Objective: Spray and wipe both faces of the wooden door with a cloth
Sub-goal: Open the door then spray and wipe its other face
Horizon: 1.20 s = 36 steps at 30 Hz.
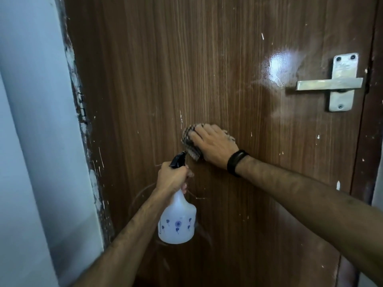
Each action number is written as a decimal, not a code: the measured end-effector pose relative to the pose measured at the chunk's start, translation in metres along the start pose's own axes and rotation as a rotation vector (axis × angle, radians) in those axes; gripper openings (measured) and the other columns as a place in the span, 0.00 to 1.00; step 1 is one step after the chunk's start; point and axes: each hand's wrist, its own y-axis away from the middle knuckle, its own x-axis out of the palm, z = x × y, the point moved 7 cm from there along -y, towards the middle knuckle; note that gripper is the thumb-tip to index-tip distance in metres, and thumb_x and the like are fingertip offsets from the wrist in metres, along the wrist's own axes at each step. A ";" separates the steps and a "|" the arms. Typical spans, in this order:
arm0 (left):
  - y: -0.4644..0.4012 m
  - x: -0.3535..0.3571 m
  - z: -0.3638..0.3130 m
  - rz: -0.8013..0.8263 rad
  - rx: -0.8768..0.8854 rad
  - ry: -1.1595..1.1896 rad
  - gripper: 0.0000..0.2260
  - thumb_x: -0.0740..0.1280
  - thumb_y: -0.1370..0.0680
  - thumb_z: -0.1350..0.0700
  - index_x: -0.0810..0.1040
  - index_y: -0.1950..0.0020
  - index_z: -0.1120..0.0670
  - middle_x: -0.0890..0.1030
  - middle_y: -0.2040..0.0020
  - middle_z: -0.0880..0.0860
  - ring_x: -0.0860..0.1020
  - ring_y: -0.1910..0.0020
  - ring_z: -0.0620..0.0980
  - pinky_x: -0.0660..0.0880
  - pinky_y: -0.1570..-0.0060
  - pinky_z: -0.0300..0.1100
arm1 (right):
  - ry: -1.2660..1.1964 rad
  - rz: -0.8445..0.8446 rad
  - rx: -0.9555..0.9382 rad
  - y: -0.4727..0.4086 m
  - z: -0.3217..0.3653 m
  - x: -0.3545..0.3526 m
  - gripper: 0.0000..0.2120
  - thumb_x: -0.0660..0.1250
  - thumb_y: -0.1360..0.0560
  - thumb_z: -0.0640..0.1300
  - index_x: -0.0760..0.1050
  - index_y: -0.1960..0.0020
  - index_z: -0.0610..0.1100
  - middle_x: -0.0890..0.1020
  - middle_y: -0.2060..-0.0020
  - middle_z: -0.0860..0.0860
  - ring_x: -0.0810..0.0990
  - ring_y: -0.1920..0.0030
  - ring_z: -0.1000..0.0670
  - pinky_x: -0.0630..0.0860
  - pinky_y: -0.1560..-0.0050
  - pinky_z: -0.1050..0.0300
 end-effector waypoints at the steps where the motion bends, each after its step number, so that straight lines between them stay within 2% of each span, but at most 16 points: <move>1: 0.001 -0.001 0.003 -0.009 0.000 -0.006 0.05 0.69 0.25 0.66 0.78 0.58 0.58 0.73 0.76 0.50 0.70 0.77 0.48 0.70 0.72 0.44 | -0.031 0.058 -0.048 0.015 0.010 0.009 0.22 0.70 0.28 0.44 0.72 0.34 0.43 0.76 0.42 0.45 0.75 0.46 0.45 0.74 0.46 0.48; 3: 0.003 -0.001 0.009 -0.019 -0.006 -0.025 0.06 0.69 0.26 0.66 0.78 0.61 0.58 0.73 0.76 0.50 0.70 0.77 0.48 0.69 0.73 0.43 | -0.056 0.162 -0.138 0.043 0.029 0.025 0.24 0.72 0.29 0.46 0.73 0.34 0.44 0.77 0.42 0.45 0.76 0.46 0.45 0.75 0.46 0.49; 6: 0.006 -0.003 0.015 -0.009 -0.025 -0.037 0.03 0.69 0.26 0.65 0.80 0.58 0.59 0.75 0.73 0.52 0.71 0.76 0.48 0.70 0.72 0.43 | -0.073 0.205 -0.180 0.050 0.035 0.031 0.24 0.74 0.30 0.46 0.73 0.36 0.44 0.77 0.43 0.45 0.77 0.48 0.45 0.75 0.49 0.51; 9: 0.007 -0.008 0.013 -0.014 -0.034 -0.018 0.02 0.70 0.24 0.65 0.80 0.54 0.59 0.76 0.71 0.52 0.72 0.76 0.47 0.71 0.73 0.43 | -0.044 0.103 -0.029 0.003 0.007 0.011 0.24 0.72 0.28 0.44 0.72 0.34 0.43 0.76 0.41 0.44 0.76 0.45 0.44 0.74 0.46 0.49; 11: 0.007 -0.012 0.009 -0.029 -0.027 -0.008 0.02 0.69 0.24 0.65 0.80 0.52 0.60 0.77 0.71 0.51 0.72 0.76 0.47 0.70 0.74 0.42 | 0.018 0.007 0.057 -0.037 -0.016 -0.003 0.21 0.71 0.28 0.43 0.71 0.36 0.42 0.76 0.44 0.44 0.75 0.48 0.45 0.73 0.49 0.50; 13: 0.007 -0.019 0.003 -0.058 -0.009 -0.013 0.02 0.69 0.23 0.65 0.80 0.55 0.59 0.77 0.74 0.49 0.71 0.77 0.47 0.70 0.74 0.42 | 0.045 -0.059 0.097 -0.065 -0.028 -0.012 0.18 0.70 0.27 0.42 0.72 0.39 0.42 0.76 0.47 0.45 0.75 0.52 0.44 0.72 0.54 0.50; 16: 0.004 -0.030 -0.002 -0.085 0.003 -0.007 0.02 0.69 0.23 0.64 0.80 0.54 0.59 0.76 0.74 0.50 0.71 0.77 0.47 0.70 0.73 0.42 | 0.063 -0.126 0.112 -0.068 -0.027 -0.016 0.17 0.67 0.25 0.42 0.72 0.37 0.41 0.76 0.47 0.45 0.74 0.52 0.44 0.70 0.53 0.50; 18: 0.004 -0.036 -0.002 -0.098 0.003 0.000 0.01 0.68 0.22 0.64 0.80 0.52 0.59 0.77 0.74 0.49 0.71 0.76 0.47 0.70 0.73 0.42 | 0.050 -0.062 0.044 -0.050 -0.010 -0.003 0.20 0.68 0.26 0.45 0.72 0.35 0.43 0.76 0.44 0.45 0.75 0.49 0.45 0.71 0.50 0.51; 20: 0.009 -0.039 0.000 -0.109 -0.009 -0.003 0.02 0.68 0.22 0.63 0.80 0.51 0.59 0.77 0.75 0.47 0.72 0.76 0.46 0.71 0.74 0.42 | 0.008 0.082 -0.095 -0.021 0.021 0.022 0.22 0.67 0.25 0.46 0.70 0.33 0.44 0.75 0.40 0.45 0.75 0.45 0.45 0.72 0.46 0.50; 22: 0.016 -0.040 0.003 -0.107 -0.024 -0.013 0.02 0.69 0.23 0.64 0.80 0.52 0.59 0.77 0.74 0.48 0.72 0.76 0.46 0.71 0.73 0.42 | -0.016 0.199 -0.238 0.009 0.050 0.041 0.22 0.64 0.24 0.45 0.70 0.31 0.44 0.75 0.38 0.45 0.75 0.43 0.45 0.72 0.45 0.50; 24: 0.024 -0.043 0.002 -0.106 -0.029 -0.028 0.02 0.70 0.25 0.65 0.80 0.54 0.59 0.76 0.71 0.51 0.71 0.75 0.47 0.71 0.72 0.42 | -0.048 0.258 -0.294 0.022 0.061 0.047 0.21 0.61 0.24 0.44 0.70 0.31 0.44 0.75 0.37 0.45 0.75 0.42 0.45 0.72 0.44 0.50; 26: 0.026 -0.047 0.001 -0.107 -0.027 -0.026 0.03 0.69 0.25 0.65 0.80 0.55 0.58 0.76 0.69 0.52 0.71 0.75 0.46 0.71 0.71 0.42 | -0.043 0.244 -0.263 0.008 0.054 0.038 0.19 0.60 0.23 0.43 0.69 0.32 0.44 0.74 0.39 0.45 0.75 0.44 0.45 0.72 0.45 0.50; 30: 0.023 -0.058 -0.004 -0.131 -0.010 -0.012 0.05 0.70 0.25 0.65 0.81 0.51 0.59 0.77 0.69 0.52 0.72 0.76 0.46 0.71 0.73 0.41 | -0.023 0.054 -0.004 -0.048 0.016 0.011 0.17 0.64 0.25 0.39 0.71 0.37 0.42 0.75 0.45 0.45 0.74 0.50 0.44 0.71 0.51 0.49; 33: 0.018 -0.068 0.008 -0.128 -0.013 -0.012 0.05 0.69 0.23 0.65 0.81 0.49 0.58 0.78 0.69 0.51 0.72 0.76 0.45 0.71 0.73 0.41 | 0.002 -0.029 0.114 -0.060 0.012 0.009 0.17 0.64 0.25 0.38 0.71 0.37 0.40 0.75 0.45 0.43 0.74 0.51 0.42 0.69 0.53 0.47; 36: 0.009 -0.074 0.029 -0.110 -0.026 -0.032 0.02 0.69 0.23 0.64 0.80 0.53 0.57 0.77 0.71 0.48 0.72 0.75 0.45 0.72 0.70 0.43 | -0.049 -0.026 0.066 -0.029 0.047 0.030 0.18 0.65 0.26 0.40 0.72 0.36 0.41 0.75 0.44 0.43 0.74 0.48 0.43 0.71 0.49 0.48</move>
